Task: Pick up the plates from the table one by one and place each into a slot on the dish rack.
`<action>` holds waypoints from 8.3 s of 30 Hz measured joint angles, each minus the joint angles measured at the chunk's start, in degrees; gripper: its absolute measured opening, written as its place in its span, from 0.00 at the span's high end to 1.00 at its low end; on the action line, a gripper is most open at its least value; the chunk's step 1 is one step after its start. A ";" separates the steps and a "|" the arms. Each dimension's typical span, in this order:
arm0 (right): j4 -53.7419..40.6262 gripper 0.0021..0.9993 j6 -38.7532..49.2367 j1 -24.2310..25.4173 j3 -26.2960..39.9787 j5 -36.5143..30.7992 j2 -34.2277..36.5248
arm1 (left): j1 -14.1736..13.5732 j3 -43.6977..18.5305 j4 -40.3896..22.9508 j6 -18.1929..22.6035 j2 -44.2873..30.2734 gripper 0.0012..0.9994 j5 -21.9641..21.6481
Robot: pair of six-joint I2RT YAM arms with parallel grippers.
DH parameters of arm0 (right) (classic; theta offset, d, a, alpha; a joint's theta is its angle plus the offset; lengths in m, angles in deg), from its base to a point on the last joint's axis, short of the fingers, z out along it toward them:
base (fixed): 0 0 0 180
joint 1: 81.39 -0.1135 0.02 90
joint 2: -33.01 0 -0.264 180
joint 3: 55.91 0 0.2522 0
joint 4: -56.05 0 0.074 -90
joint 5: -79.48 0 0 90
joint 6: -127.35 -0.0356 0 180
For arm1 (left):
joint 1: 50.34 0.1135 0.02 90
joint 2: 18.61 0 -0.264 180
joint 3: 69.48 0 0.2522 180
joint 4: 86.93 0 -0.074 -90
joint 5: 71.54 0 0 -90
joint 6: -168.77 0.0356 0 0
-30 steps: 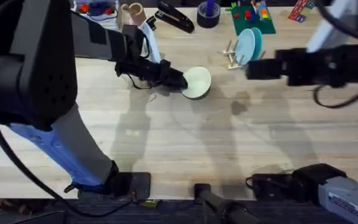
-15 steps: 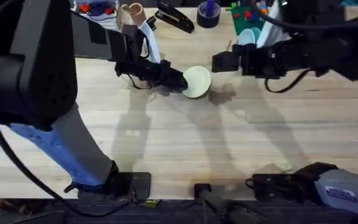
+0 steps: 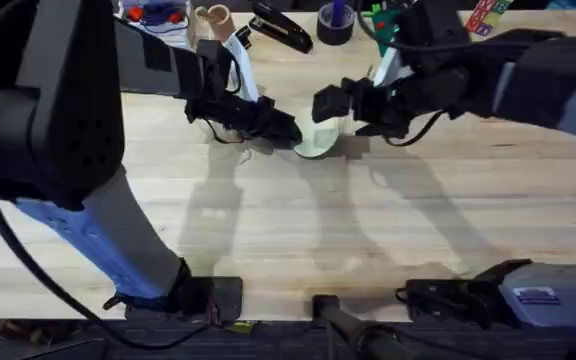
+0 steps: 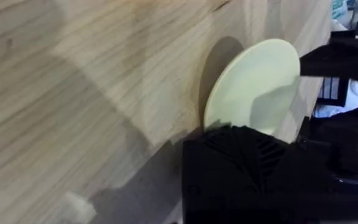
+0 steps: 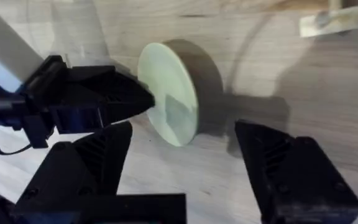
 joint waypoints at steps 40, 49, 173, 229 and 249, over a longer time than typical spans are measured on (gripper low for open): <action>5.61 0.97 -10.32 -2.92 1.03 2.04 6.81 | 0.76 -0.38 -0.58 -0.02 0.00 0.96 0.67; 4.91 0.97 -6.30 -3.62 1.01 -0.67 1.61 | 0.81 -0.79 -5.16 0.02 3.85 0.96 -4.66; -38.18 0.97 41.57 24.62 45.53 -14.15 12.52 | 0.87 -0.74 -21.86 0.00 54.69 0.00 -29.79; -37.08 0.80 43.51 24.62 45.55 -12.52 22.10 | 0.87 -0.74 -21.88 0.00 54.69 0.00 -31.28; -45.55 0.77 43.53 24.62 53.79 -12.51 22.10 | 0.87 -0.74 -21.88 0.00 54.69 0.00 -31.28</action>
